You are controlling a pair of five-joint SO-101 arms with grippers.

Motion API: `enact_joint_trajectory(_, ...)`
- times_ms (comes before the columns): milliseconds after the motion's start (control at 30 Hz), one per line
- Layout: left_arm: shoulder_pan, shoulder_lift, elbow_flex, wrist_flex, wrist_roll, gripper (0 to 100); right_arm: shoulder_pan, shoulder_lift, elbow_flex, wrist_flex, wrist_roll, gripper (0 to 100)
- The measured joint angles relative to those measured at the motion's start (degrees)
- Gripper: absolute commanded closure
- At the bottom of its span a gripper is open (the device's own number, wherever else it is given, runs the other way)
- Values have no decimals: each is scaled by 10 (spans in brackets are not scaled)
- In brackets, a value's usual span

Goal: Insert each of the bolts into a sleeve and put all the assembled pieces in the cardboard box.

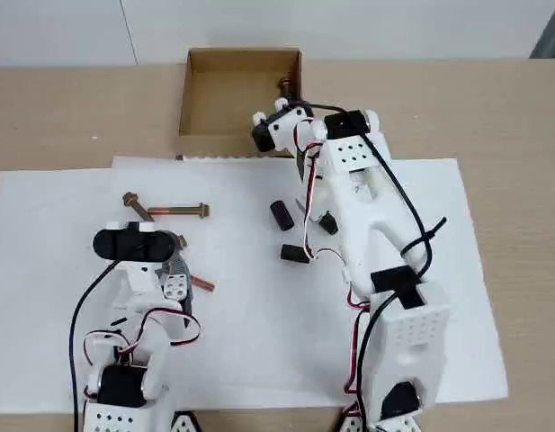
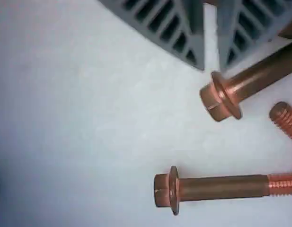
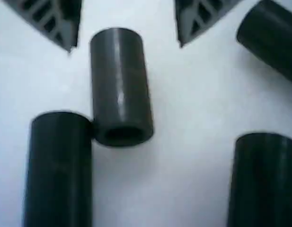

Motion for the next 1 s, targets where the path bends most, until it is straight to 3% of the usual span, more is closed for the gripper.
enact_joint_trajectory(633,0,0,0,0,0,994,8,104,-14,-38,42,858)
enact_joint_trajectory(800,0,0,0,0,0,994,23,118,-22,-43,42,985)
enact_joint_trajectory(1000,0,0,0,0,0,994,27,113,-25,-47,42,989)
